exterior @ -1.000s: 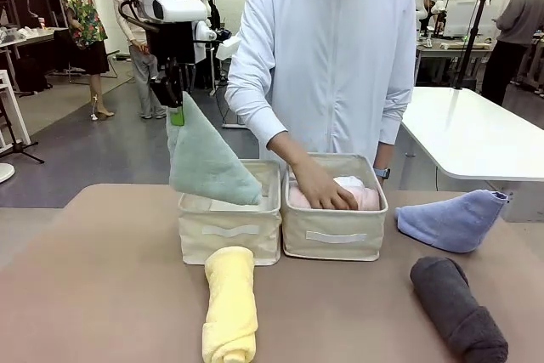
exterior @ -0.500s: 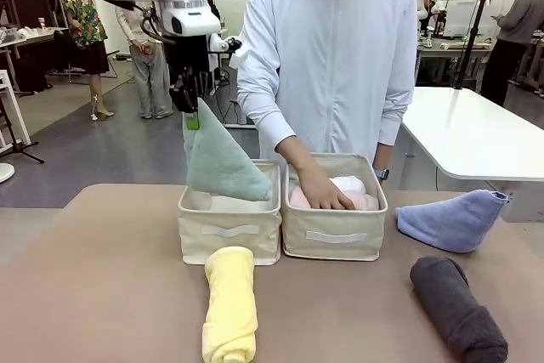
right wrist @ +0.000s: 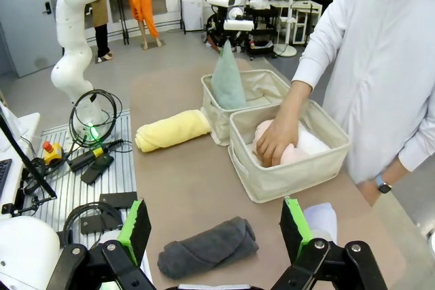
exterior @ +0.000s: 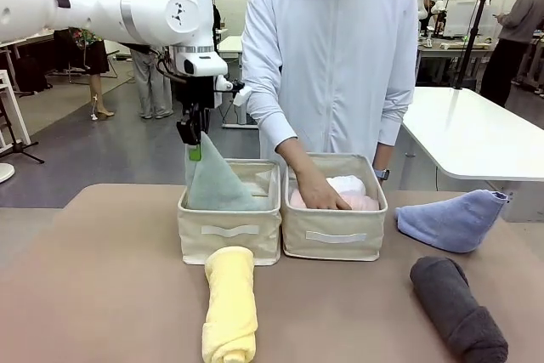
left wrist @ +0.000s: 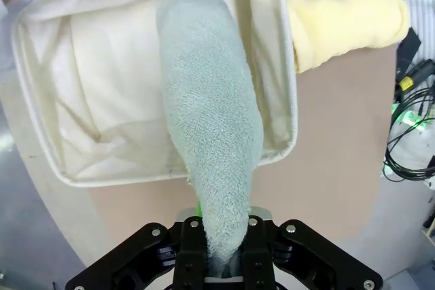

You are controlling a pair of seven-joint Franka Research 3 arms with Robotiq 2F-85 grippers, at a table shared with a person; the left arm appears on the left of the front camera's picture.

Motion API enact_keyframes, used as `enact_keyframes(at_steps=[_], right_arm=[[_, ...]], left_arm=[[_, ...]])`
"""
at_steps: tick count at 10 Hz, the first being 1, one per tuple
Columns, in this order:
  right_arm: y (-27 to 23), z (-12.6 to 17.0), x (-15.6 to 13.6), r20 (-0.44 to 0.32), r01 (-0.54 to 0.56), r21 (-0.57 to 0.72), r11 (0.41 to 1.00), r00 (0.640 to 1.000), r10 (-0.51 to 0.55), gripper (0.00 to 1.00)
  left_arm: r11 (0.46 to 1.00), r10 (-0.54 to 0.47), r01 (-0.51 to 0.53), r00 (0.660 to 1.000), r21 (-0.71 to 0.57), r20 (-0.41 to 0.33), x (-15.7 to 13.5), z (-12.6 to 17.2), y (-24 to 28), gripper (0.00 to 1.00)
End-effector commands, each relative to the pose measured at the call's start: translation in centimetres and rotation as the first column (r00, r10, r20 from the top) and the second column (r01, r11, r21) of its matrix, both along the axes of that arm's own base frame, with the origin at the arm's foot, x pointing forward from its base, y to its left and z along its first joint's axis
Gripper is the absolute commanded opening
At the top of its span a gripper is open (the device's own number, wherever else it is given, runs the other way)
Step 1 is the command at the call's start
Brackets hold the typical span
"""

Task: Sort the towels based on their folding style.
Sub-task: Pick up one triangle-folded towel and place it in the left Fabric basket.

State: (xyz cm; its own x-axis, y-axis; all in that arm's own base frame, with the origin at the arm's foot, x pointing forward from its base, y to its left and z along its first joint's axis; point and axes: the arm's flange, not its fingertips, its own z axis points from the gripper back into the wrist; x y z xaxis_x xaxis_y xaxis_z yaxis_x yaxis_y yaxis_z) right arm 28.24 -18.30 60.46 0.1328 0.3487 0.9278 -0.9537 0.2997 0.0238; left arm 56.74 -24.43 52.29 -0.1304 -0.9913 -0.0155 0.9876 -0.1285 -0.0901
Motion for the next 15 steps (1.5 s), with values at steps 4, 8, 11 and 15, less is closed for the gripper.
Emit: enact_keyframes(at_steps=[4, 8, 11, 15], right_arm=[[0.1, 0.2, 0.2, 0.024, -0.009, 0.023, 1.000, 1.000, 0.009, 1.00], [0.1, 0.2, 0.2, 0.024, -0.009, 0.023, 1.000, 1.000, 0.009, 1.00], [0.1, 0.2, 0.2, 0.024, -0.009, 0.023, 1.000, 1.000, 0.009, 1.00], [0.1, 0.2, 0.2, 0.024, -0.009, 0.023, 1.000, 1.000, 0.009, 1.00]], left_arm=[[0.999, 0.011, -0.007, 0.997, 0.043, -0.081, -2.3, -4.6, -0.4, 0.15], [0.998, 0.058, -0.056, 0.995, 0.028, -0.080, -2.6, -7.6, -0.7, 0.15], [0.999, 0.042, -0.041, 0.997, 0.007, -0.064, -2.9, -7.8, -1.2, 0.75], [0.999, 0.046, -0.046, 0.996, 0.005, -0.080, -2.9, -7.8, -1.2, 1.00]])
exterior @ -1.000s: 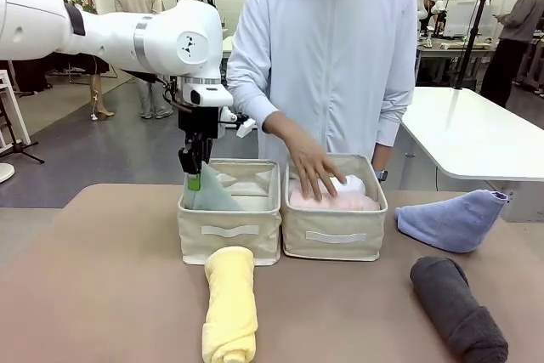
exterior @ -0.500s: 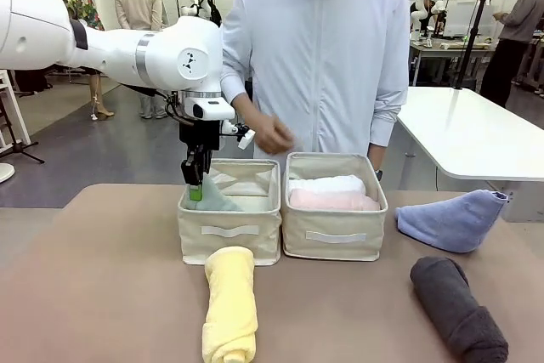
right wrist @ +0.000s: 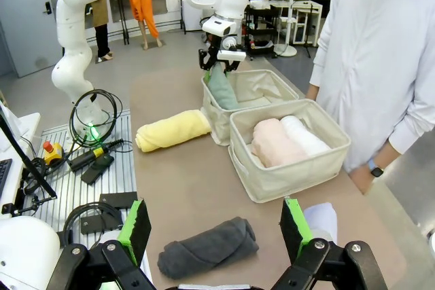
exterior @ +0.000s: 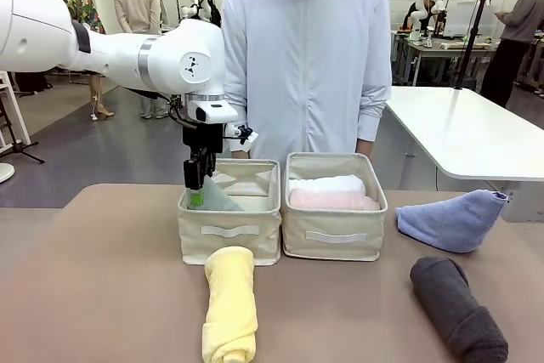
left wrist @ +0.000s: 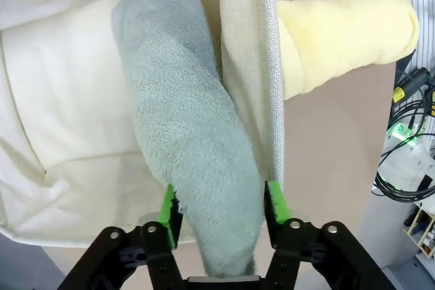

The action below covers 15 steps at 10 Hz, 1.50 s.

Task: Sort the towels based on their folding style.
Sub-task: Pick up one triangle-folded towel and place it in the left Fabric basket.

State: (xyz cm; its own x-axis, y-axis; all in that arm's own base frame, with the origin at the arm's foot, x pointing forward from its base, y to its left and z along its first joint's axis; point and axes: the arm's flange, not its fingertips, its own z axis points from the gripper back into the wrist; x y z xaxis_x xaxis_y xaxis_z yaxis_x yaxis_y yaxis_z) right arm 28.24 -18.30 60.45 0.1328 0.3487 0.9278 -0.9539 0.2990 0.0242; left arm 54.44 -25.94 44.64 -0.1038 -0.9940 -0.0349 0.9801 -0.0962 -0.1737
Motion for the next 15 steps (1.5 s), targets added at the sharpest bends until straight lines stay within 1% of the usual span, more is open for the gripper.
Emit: enact_keyframes(at_steps=[1, 6, 7, 8, 9, 10, 11, 12, 13, 15], right_arm=[[0.1, 0.2, 0.2, 0.024, -0.009, 0.023, 1.000, 1.000, 0.008, 1.00], [0.1, 0.2, 0.2, 0.024, -0.009, 0.023, 1.000, 1.000, 0.008, 1.00], [0.1, 0.2, 0.2, 0.024, -0.009, 0.023, 1.000, 1.000, 0.008, 1.00], [0.1, 0.2, 0.2, 0.024, -0.009, 0.023, 1.000, 1.000, 0.008, 1.00], [0.1, 0.2, 0.2, 0.024, -0.009, 0.023, 1.000, 1.000, 0.008, 1.00], [0.1, 0.2, 0.2, 0.024, -0.009, 0.023, 1.000, 1.000, 0.008, 1.00], [0.1, 0.2, 0.2, 0.024, -0.009, 0.023, 1.000, 1.000, 0.008, 1.00], [0.1, 0.2, 0.2, 0.024, -0.009, 0.023, 1.000, 1.000, 0.008, 1.00], [0.1, 0.2, 0.2, 0.024, -0.009, 0.023, 1.000, 1.000, 0.008, 1.00], [0.1, 0.2, 0.2, 0.024, -0.009, 0.023, 1.000, 1.000, 0.008, 1.00]], left_arm=[[1.000, 0.020, -0.020, 1.000, -0.024, 0.001, -0.6, -0.1, 0.3, 1.00], [0.999, 0.031, -0.031, 1.000, -0.026, 0.002, -0.7, 0.3, 0.5, 1.00], [0.999, 0.028, -0.028, 1.000, -0.035, 0.002, -0.7, 0.8, 0.6, 1.00], [0.996, 0.010, -0.008, 1.000, -0.086, 0.018, -1.3, 2.7, 1.0, 1.00], [0.984, -0.014, 0.024, 0.998, -0.174, 0.060, -2.8, 6.2, 2.0, 1.00], [0.970, -0.040, 0.064, 0.994, -0.234, 0.103, -4.8, 9.9, 4.0, 1.00], [0.962, -0.037, 0.080, 0.985, -0.262, 0.167, -7.1, 13.3, 7.4, 1.00], [0.952, -0.004, 0.064, 0.981, -0.300, 0.195, -8.5, 15.3, 11.0, 1.00], [0.935, 0.034, 0.042, 0.978, -0.351, 0.208, -9.8, 16.6, 14.8, 1.00], [0.892, 0.139, -0.018, 0.962, -0.452, 0.236, -11.8, 18.3, 22.4, 1.00]])
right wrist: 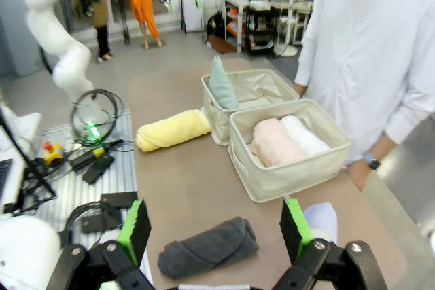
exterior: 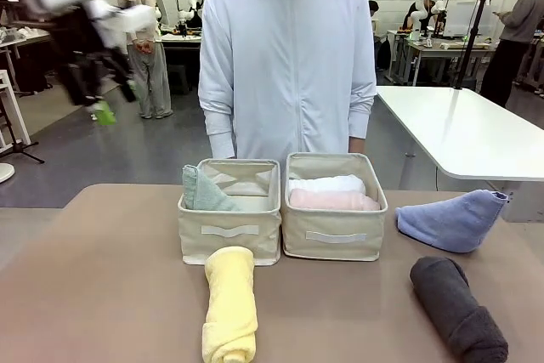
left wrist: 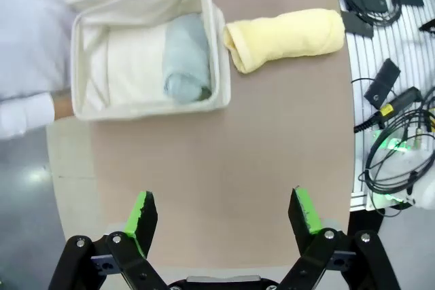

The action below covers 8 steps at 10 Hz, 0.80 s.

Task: Sort the towels based on their folding style.
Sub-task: Pick up one triangle-folded towel and place it in the left Fabric basket, then pick up another triangle-folded towel from the table and place it in the left Fabric basket.

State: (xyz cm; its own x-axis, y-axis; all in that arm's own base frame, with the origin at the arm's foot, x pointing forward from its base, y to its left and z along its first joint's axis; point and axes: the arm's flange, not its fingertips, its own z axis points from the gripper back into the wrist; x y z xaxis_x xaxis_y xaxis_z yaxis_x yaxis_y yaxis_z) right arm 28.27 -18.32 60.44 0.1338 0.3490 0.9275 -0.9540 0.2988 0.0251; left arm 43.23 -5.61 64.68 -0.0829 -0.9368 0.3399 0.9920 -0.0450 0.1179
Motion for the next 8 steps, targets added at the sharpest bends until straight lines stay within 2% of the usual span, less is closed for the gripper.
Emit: enact_keyframes(at_steps=[1, 3, 4, 5, 8], right_arm=[[0.1, 0.2, 0.2, 0.025, -0.008, 0.023, 1.000, 1.000, 0.008, 1.00], [0.1, 0.2, 0.2, 0.025, -0.008, 0.023, 1.000, 1.000, 0.008, 1.00], [0.1, 0.2, 0.2, 0.025, -0.008, 0.023, 1.000, 1.000, 0.008, 1.00], [0.1, 0.2, 0.2, 0.025, -0.008, 0.023, 1.000, 1.000, 0.008, 1.00], [0.1, 0.2, 0.2, 0.025, -0.008, 0.023, 1.000, 1.000, 0.008, 1.00]], left_arm=[[0.994, 0.032, -0.033, 0.999, -0.109, -0.007, -0.8, -1.8, 4.7, 1.00], [0.989, 0.043, -0.046, 0.999, -0.142, -0.025, -0.9, -2.2, 7.3, 1.00], [0.993, 0.036, -0.042, 0.998, -0.107, -0.056, -0.7, -2.4, 7.2, 1.00], [0.991, 0.072, -0.074, 0.997, -0.111, -0.019, -1.2, -1.8, 8.4, 1.00], [0.991, 0.072, -0.074, 0.997, -0.111, -0.019, -1.2, -1.8, 8.4, 1.00]])
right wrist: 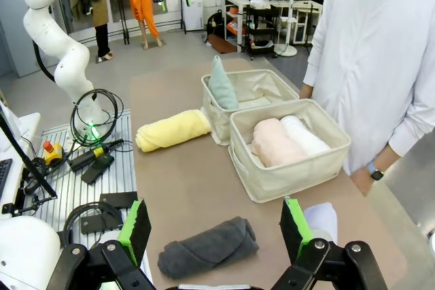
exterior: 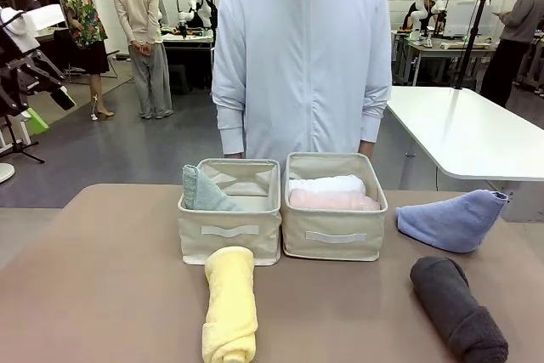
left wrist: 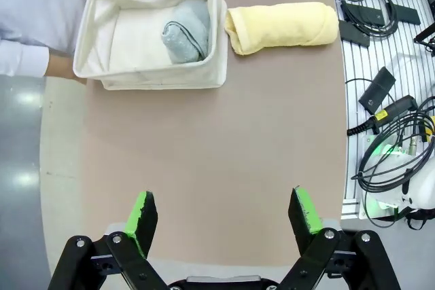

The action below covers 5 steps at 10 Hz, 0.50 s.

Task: Sort the towels based on their folding style.
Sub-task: Pick up another triangle-folded towel from the table and place it in the left Fabric basket.

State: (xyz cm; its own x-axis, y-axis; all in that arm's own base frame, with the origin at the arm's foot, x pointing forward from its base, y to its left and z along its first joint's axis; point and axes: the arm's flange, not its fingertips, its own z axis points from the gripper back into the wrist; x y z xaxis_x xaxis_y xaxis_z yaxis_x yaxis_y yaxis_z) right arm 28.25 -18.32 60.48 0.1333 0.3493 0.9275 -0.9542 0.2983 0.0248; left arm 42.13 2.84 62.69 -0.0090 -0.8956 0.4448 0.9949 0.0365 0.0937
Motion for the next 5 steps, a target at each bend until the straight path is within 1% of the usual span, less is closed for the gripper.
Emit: enact_keyframes(at_steps=[1, 3, 4, 5], right_arm=[[0.1, 0.2, 0.2, 0.025, -0.008, 0.024, 1.000, 1.000, 0.007, 1.00], [0.1, 0.2, 0.2, 0.025, -0.008, 0.024, 1.000, 1.000, 0.007, 1.00], [0.1, 0.2, 0.2, 0.025, -0.008, 0.024, 1.000, 1.000, 0.007, 1.00], [0.1, 0.2, 0.2, 0.025, -0.008, 0.024, 1.000, 1.000, 0.007, 1.00]], left_arm=[[1.000, 0.004, -0.004, 1.000, 0.002, 0.009, -0.1, 0.2, 0.0, 1.00], [1.000, 0.000, 0.000, 1.000, 0.000, 0.001, 0.0, 0.0, 0.0, 1.00], [0.988, -0.033, 0.026, 0.999, -0.153, -0.042, 1.4, 1.3, 1.6, 1.00], [0.947, -0.080, 0.048, 0.993, -0.318, -0.091, 2.6, 1.9, 4.1, 1.00]])
